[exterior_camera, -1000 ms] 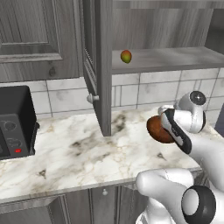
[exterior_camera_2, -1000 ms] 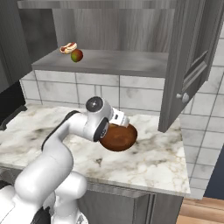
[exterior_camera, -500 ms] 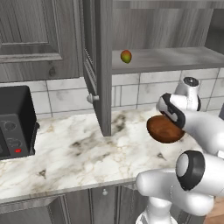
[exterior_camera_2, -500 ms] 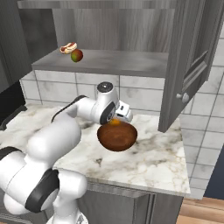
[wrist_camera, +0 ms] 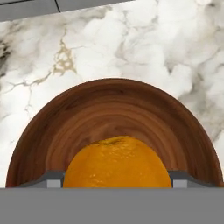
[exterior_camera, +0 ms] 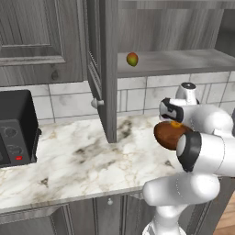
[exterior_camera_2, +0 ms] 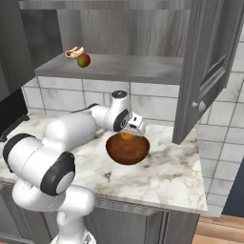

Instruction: Open the cabinet. Pick the mango and orange from the cabinet and place them into the bowl. Then close the cabinet.

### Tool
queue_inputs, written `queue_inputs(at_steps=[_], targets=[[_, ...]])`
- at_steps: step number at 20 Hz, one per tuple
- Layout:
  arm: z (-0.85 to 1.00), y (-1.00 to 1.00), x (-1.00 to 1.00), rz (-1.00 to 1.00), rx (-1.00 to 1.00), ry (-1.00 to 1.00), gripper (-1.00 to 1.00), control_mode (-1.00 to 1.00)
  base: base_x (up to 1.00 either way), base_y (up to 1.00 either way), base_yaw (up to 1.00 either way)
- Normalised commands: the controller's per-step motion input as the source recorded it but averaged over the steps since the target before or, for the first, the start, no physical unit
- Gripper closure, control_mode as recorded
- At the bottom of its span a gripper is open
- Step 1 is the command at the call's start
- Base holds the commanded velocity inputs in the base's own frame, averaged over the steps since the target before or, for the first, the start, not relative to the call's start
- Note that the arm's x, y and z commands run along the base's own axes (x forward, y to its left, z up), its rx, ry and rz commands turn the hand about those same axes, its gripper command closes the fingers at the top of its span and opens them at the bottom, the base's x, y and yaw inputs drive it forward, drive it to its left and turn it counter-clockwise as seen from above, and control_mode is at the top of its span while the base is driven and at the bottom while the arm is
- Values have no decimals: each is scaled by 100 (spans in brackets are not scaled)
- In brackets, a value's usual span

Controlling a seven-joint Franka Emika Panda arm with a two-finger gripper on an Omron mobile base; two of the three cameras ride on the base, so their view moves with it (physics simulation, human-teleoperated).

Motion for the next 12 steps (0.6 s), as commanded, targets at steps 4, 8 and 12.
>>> queue_inputs(at_steps=[4,8,12], targets=[[-24,0,50,0,0,1,100,-100,0,0,0],[-33,-2,43,0,-2,0,100,-100,0,0,0],[-47,-9,9,0,-4,1,100,-100,0,0,0]])
